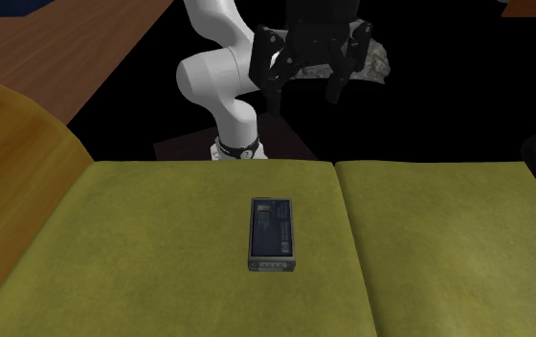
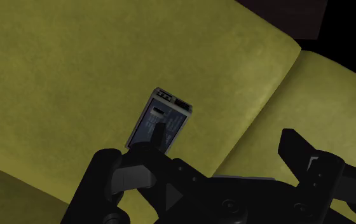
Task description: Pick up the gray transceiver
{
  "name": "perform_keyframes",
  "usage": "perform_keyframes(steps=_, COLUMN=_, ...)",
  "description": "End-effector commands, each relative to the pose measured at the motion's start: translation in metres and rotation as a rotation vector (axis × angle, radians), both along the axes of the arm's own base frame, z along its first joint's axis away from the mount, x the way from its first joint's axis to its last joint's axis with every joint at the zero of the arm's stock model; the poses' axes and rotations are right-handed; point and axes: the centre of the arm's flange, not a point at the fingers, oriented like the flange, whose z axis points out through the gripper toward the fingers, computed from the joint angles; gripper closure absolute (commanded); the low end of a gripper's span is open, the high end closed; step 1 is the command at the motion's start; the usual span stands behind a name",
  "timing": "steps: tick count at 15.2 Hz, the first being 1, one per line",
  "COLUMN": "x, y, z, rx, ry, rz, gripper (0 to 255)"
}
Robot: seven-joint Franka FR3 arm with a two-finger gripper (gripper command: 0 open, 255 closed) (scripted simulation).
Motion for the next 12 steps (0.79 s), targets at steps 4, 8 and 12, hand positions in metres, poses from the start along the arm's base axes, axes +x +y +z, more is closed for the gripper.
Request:
perform_keyframes(steps=4, x=0.009, y=-0.023, z=-0.033, rx=0.023, ry=0.005, rz=0.013, gripper=0)
perform_keyframes(steps=8, x=0.022, y=-0.051, z=-0.079, rx=0.054, ry=0.012, rz=0.030, gripper=0)
perform_keyframes(steps=12, x=0.035, y=-0.079, z=-0.125, rx=0.085, ry=0.018, rz=0.047, gripper=0)
